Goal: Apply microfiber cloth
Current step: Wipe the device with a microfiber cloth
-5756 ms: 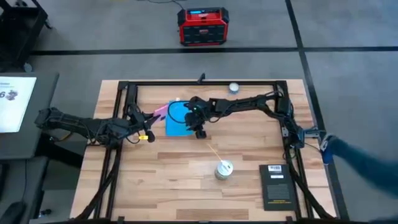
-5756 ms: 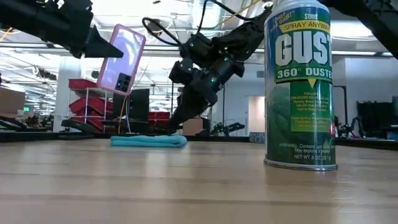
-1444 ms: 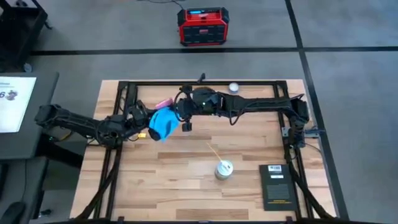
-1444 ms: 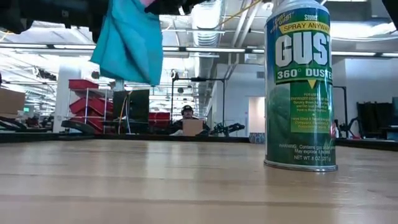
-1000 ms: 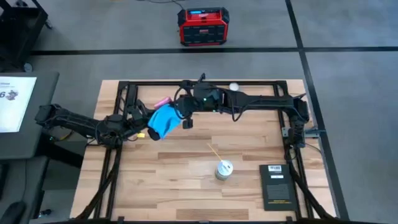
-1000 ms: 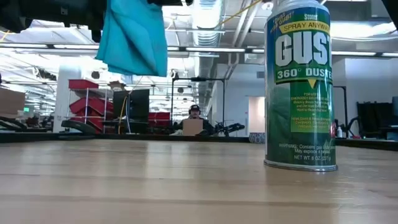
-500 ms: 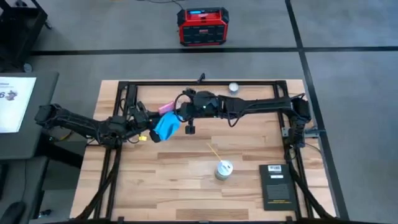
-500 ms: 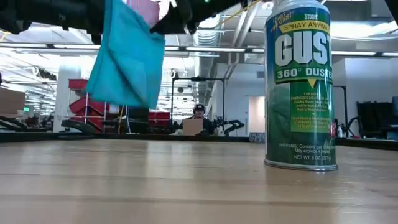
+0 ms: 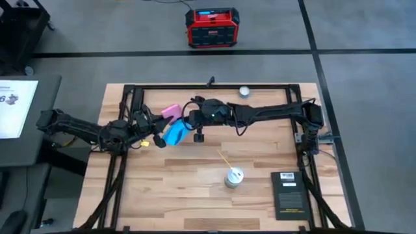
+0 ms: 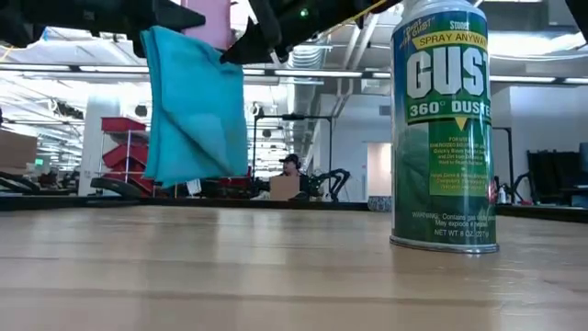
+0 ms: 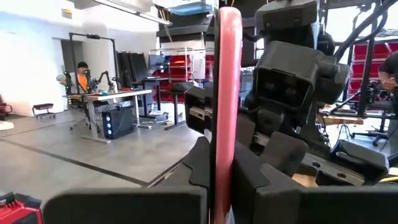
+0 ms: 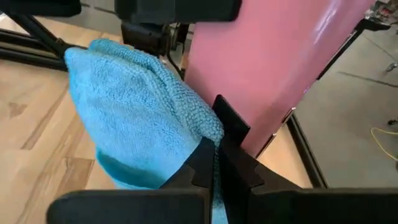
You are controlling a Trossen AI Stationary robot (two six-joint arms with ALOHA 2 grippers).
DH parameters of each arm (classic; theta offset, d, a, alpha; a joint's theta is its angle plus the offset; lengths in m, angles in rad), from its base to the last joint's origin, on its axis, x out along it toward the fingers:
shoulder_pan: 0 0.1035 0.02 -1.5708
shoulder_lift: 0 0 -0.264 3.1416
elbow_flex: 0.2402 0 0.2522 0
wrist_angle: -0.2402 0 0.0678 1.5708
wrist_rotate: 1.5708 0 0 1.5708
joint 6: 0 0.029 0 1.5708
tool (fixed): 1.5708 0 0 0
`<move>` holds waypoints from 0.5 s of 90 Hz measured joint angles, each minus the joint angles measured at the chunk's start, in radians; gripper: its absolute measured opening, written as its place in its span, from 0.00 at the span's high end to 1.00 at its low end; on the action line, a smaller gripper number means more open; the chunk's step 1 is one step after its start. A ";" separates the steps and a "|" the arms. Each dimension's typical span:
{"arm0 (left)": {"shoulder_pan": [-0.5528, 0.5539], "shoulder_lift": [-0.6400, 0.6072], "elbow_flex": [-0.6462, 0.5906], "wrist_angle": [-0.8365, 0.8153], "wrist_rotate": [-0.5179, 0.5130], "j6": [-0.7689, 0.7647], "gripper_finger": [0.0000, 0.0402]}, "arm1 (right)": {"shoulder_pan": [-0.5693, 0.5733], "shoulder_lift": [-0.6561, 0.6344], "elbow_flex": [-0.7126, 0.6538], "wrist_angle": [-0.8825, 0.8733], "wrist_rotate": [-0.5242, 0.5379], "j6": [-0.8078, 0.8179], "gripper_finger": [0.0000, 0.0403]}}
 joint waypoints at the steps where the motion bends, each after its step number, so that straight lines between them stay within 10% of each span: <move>1: 0.000 0.000 0.000 0.002 0.000 0.000 0.99 | 0.000 0.000 0.005 -0.001 0.000 -0.003 1.00; 45: -0.002 0.000 0.002 -0.012 0.000 -0.030 0.99 | -0.001 -0.001 0.229 -0.134 -0.007 -0.110 1.00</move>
